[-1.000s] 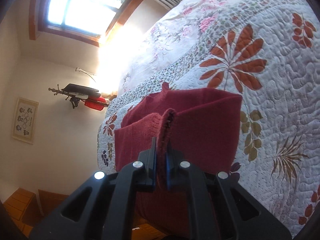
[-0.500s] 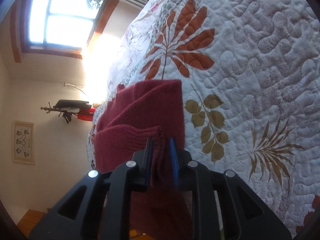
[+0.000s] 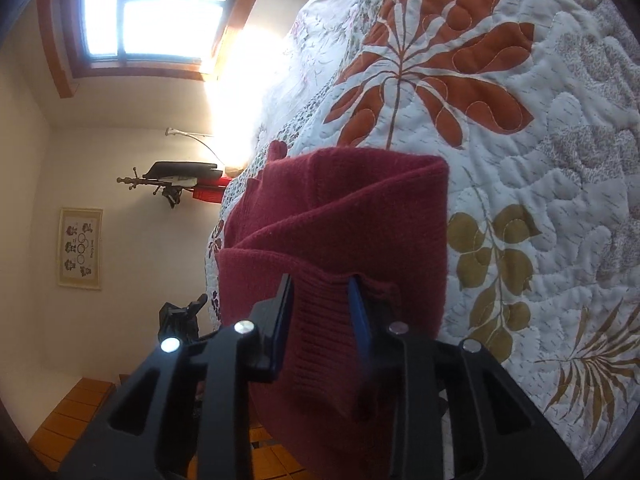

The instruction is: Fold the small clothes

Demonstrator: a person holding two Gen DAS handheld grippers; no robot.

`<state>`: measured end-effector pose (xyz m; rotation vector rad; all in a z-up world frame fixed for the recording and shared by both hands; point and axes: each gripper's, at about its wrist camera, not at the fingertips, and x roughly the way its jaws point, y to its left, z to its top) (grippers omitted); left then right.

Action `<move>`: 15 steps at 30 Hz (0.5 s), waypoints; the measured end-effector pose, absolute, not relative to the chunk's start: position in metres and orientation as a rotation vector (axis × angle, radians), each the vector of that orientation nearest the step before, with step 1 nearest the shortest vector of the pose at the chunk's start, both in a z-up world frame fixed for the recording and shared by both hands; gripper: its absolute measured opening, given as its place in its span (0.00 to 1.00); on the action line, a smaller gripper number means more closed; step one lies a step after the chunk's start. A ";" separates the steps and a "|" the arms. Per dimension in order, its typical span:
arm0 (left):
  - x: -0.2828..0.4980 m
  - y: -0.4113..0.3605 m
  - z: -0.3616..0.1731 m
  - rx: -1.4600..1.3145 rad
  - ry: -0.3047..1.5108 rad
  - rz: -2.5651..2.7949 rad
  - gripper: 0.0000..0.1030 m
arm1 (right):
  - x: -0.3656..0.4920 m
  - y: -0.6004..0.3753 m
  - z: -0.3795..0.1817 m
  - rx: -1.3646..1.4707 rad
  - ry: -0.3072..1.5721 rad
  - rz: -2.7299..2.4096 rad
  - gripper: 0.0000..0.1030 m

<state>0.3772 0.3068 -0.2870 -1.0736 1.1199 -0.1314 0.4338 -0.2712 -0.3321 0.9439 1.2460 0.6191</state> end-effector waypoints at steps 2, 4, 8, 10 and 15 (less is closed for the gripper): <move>0.382 0.304 -0.269 -1.071 1.092 -0.184 0.71 | 0.435 -0.277 -0.314 0.923 1.198 0.655 0.31; 0.396 0.304 -0.249 -1.042 1.043 -0.229 0.74 | 0.439 -0.272 -0.301 0.912 1.177 0.715 0.32; 0.444 0.316 -0.251 -1.017 1.034 -0.181 0.79 | 0.441 -0.255 -0.304 0.904 1.204 0.760 0.32; 0.464 0.321 -0.274 -1.034 1.087 -0.122 0.79 | 0.438 -0.249 -0.316 0.866 1.242 0.725 0.29; 0.472 0.320 -0.292 -1.057 1.132 -0.136 0.79 | 0.419 -0.263 -0.316 0.904 1.219 0.651 0.31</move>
